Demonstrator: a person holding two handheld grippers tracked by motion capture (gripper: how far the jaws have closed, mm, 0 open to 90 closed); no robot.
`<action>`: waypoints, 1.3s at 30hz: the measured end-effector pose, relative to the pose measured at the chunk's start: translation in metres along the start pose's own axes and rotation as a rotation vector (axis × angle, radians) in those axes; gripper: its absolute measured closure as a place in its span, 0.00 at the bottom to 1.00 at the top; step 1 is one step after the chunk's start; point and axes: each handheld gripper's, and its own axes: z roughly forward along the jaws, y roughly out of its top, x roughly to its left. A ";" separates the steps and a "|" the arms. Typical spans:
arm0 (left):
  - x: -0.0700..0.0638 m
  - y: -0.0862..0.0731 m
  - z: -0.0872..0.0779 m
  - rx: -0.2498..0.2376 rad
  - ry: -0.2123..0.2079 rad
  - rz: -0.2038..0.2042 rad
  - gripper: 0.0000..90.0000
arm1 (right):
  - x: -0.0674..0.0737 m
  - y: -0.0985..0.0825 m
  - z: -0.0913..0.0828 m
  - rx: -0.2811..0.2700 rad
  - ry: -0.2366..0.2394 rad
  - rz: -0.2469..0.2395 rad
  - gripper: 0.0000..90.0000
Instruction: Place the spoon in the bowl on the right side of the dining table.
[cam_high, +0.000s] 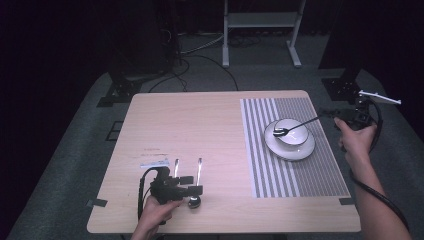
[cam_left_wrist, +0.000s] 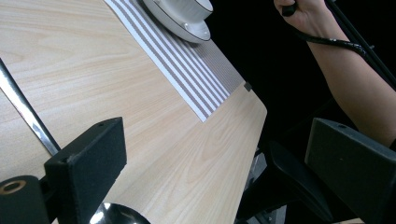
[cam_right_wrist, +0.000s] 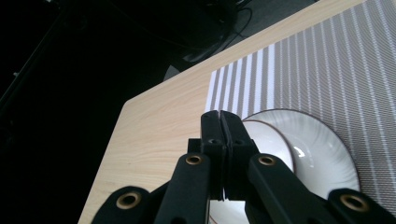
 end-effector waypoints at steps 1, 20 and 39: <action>0.000 0.000 0.000 0.000 -0.001 -0.002 0.04 | -0.002 0.001 -0.002 -0.011 -0.007 0.003 0.99; -0.002 0.000 0.000 0.003 -0.007 0.004 0.04 | -0.021 0.000 -0.009 -0.048 -0.059 0.041 0.99; -0.002 0.000 0.001 0.003 -0.009 0.001 0.04 | -0.038 -0.008 -0.004 -0.051 -0.091 0.068 0.99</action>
